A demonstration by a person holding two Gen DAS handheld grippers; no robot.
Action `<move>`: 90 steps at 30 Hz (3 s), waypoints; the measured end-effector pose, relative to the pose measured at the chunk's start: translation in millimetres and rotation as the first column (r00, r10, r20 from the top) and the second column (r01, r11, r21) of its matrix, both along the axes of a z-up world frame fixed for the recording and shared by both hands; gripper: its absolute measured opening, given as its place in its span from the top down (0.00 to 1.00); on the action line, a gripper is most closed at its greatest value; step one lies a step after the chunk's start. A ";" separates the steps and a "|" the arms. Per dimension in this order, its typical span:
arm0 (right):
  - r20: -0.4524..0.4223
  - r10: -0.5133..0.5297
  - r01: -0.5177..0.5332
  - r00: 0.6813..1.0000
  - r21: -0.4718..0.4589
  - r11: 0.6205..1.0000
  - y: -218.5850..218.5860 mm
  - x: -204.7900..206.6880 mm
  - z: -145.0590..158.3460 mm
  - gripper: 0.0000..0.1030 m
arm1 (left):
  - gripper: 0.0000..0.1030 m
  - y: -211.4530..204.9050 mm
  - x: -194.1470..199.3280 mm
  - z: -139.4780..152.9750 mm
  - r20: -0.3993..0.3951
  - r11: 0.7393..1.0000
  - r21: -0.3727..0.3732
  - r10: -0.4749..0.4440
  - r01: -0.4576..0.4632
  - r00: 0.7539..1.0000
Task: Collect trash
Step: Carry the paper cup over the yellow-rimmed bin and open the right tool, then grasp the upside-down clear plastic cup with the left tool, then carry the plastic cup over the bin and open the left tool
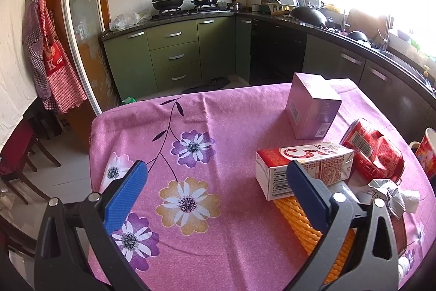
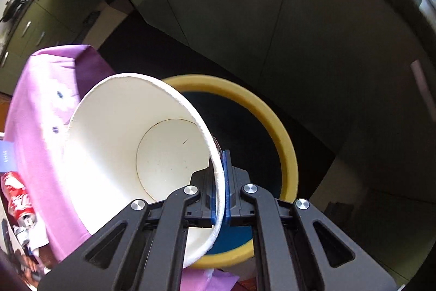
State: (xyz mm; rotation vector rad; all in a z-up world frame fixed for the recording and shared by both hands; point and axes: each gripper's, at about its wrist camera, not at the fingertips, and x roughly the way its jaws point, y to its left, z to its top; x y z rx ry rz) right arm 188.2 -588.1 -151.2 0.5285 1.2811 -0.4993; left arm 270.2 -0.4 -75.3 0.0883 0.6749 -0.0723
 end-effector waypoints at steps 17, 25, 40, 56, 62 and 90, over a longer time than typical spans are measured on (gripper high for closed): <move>0.044 -0.024 0.023 0.999 0.020 1.000 -1.7 11.7 -33.3 0.75 | 0.06 -13.2 -4.3 -2.0 -0.007 0.998 0.012 -0.054 0.054 0.999; 0.185 0.179 -0.188 0.966 0.029 0.982 65.8 -12.2 28.0 0.65 | 0.06 -29.1 -38.2 29.3 -0.039 0.989 -0.012 -0.149 0.149 0.988; 0.240 0.365 -0.386 0.900 0.043 0.922 168.5 -36.4 39.3 0.58 | 0.06 -3.0 -92.6 22.0 -0.424 0.997 -0.056 -0.074 0.056 0.903; 0.243 0.440 -0.469 0.864 0.073 0.880 189.2 -32.6 18.7 0.58 | 0.33 -3.9 -89.8 -51.6 -0.756 0.999 -0.043 -0.015 -0.026 0.654; 0.262 0.442 -0.477 0.858 0.084 0.875 187.1 -36.9 17.3 0.57 | 0.44 4.9 -92.3 -58.3 -0.747 0.998 -0.061 -0.024 -0.032 0.664; 0.364 0.239 -0.240 0.900 -0.043 0.970 63.4 -173.4 58.5 0.57 | 0.43 -422.8 -54.8 67.5 -0.439 0.712 -0.135 -0.667 0.689 0.602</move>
